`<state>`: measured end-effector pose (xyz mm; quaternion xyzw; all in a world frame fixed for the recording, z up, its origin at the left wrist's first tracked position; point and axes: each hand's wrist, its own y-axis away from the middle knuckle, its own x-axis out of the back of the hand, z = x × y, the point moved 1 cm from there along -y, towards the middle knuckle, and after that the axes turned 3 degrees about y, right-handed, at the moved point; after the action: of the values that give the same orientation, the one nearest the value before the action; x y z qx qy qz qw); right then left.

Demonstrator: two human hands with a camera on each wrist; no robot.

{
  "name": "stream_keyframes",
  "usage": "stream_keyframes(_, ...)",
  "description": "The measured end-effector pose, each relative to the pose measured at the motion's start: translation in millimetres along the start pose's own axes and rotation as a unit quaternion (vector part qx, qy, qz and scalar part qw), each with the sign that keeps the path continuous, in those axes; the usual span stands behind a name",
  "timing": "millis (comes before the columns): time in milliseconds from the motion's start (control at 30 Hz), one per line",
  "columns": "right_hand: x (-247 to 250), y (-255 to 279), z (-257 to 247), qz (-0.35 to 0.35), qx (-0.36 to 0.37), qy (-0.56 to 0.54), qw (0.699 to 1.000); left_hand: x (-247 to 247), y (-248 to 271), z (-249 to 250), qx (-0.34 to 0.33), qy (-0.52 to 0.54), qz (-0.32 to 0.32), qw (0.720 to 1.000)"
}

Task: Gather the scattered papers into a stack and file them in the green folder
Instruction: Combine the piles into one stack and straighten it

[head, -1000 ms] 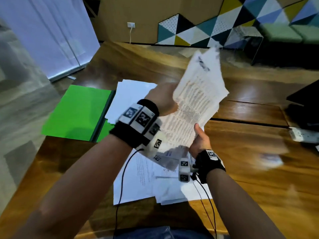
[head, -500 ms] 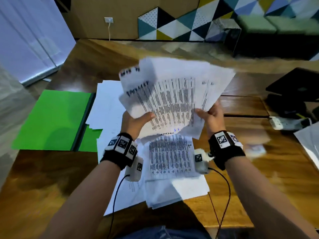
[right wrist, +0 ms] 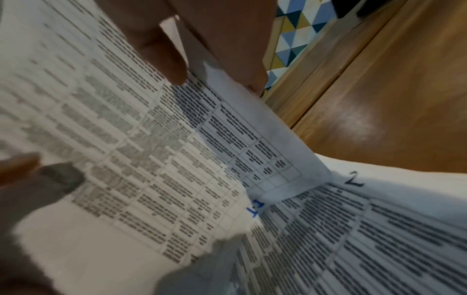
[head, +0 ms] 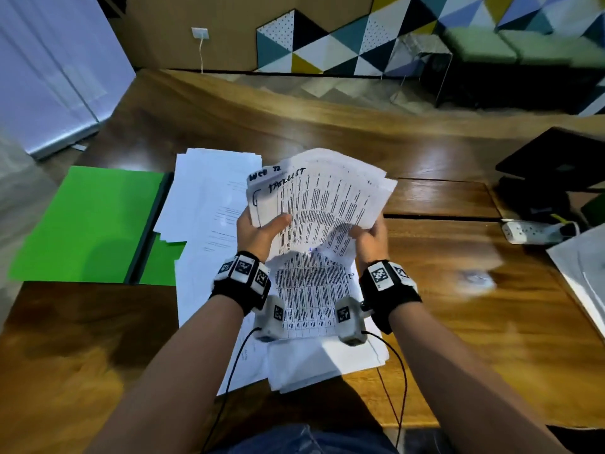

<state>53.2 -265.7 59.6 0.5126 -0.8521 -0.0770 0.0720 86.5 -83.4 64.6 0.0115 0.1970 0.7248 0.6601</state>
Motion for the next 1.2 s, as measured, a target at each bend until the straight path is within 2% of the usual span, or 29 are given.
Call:
stream_keyframes(100, -9, -10, -3, -0.002, 0.025, 0.082, 0.996, -10, -2, 10, -0.025, -0.046, 0.038, 0.998)
stream_keyframes(233, 0, -32, -10, 0.065, 0.028, 0.158, 0.985, -8, -15, 18, -0.087, -0.206, 0.063, 0.973)
stream_keyframes(300, 7, -36, 1, 0.064, -0.019, 0.233, 0.970, 3, -21, 3, -0.054, -0.263, 0.044, 0.962)
stream_keyframes(400, 13, -29, 35, 0.027, -0.116, 0.335, 0.934, 23, -22, -35, 0.071, -0.379, -0.024, 0.922)
stream_keyframes(467, 15, -22, 53, 0.012, -0.160, 0.369, 0.915, 39, -19, -54, 0.167, -0.398, -0.046, 0.901)
stream_keyframes(533, 14, -17, 66, 0.002, -0.189, 0.396, 0.898, 63, -19, -62, 0.219, -0.408, 0.013, 0.886)
stream_keyframes(600, 12, -13, 75, -0.007, -0.213, 0.428, 0.878, 94, -19, -64, 0.246, -0.426, 0.160, 0.856)
stream_keyframes(667, 12, -10, 79, -0.018, -0.222, 0.490, 0.843, 120, -11, -61, 0.267, -0.430, 0.297, 0.809)
stream_keyframes(733, 12, -8, 82, -0.037, -0.226, 0.528, 0.818, 137, 0, -63, 0.306, -0.419, 0.339, 0.785)
stream_keyframes(800, 13, -6, 84, -0.048, -0.237, 0.538, 0.808, 144, 7, -69, 0.348, -0.410, 0.316, 0.782)
stream_keyframes(900, 13, -4, 89, -0.056, -0.256, 0.522, 0.812, 152, 0, -83, 0.369, -0.388, 0.273, 0.799)
stream_keyframes(967, 14, -2, 90, -0.067, -0.270, 0.508, 0.815, 154, -4, -87, 0.359, -0.382, 0.217, 0.824)
stream_keyframes(1033, 18, -2, 96, -0.060, -0.280, 0.483, 0.828, 152, -3, -80, 0.345, -0.390, 0.187, 0.833)
stream_keyframes(1100, 20, -1, 95, -0.058, -0.297, 0.457, 0.836, 151, -5, -76, 0.323, -0.409, 0.184, 0.833)
stream_keyframes(1200, 20, 4, 83, -0.069, -0.320, 0.424, 0.845, 140, -2, -63, 0.294, -0.458, 0.191, 0.817)
